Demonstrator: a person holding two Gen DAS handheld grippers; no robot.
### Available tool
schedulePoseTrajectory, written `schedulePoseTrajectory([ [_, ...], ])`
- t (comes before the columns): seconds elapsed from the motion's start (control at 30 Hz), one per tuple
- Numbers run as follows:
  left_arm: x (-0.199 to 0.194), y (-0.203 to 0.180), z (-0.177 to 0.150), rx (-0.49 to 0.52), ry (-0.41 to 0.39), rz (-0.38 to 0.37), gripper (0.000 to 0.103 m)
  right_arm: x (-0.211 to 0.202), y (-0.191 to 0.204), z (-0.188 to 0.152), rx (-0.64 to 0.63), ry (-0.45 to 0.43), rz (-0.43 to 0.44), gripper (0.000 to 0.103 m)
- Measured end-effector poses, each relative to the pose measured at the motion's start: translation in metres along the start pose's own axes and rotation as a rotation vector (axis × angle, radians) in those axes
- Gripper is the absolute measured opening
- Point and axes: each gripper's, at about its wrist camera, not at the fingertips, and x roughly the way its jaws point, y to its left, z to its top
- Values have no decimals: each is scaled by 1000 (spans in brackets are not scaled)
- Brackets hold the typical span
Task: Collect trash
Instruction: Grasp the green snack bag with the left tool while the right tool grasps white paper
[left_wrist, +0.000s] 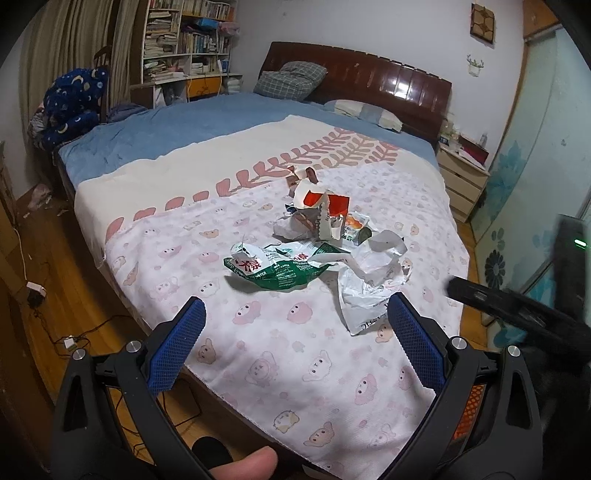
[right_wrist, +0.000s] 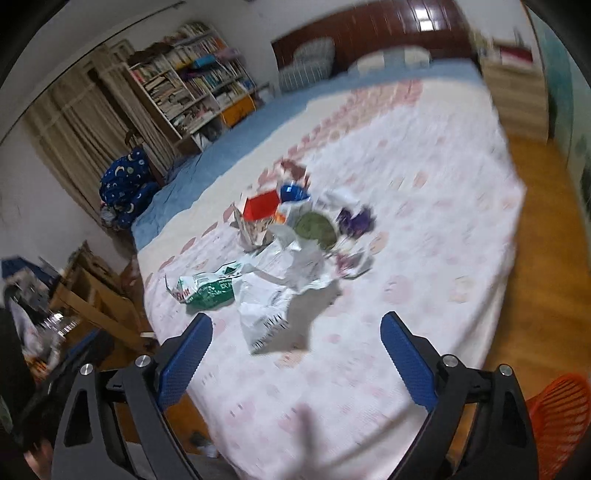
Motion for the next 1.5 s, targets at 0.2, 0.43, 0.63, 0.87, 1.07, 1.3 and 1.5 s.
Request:
schedulePoseTrajectory([
  [0.2,10,12,0,-25,27,-14,98,85,-5,11,107,172,3,84],
  [0.43,26,21,7,-29,50,7,98,125,2,12,113,232,-10,15],
  [0.63,52,28,27,-28,68,31,98,102,9,17,60,173,-7,7],
  [0.87,116,35,42,-46,205,26,98,36,24,23,-137,41,-31,4],
  [1.07,165,49,41,-160,333,-39,98,19,2,18,-121,47,-47,3],
  [1.3,176,52,36,-205,383,-49,16,12,-20,15,-88,41,-51,4],
  [1.5,141,52,43,-228,288,-95,6,5,-18,15,-95,21,-37,4],
])
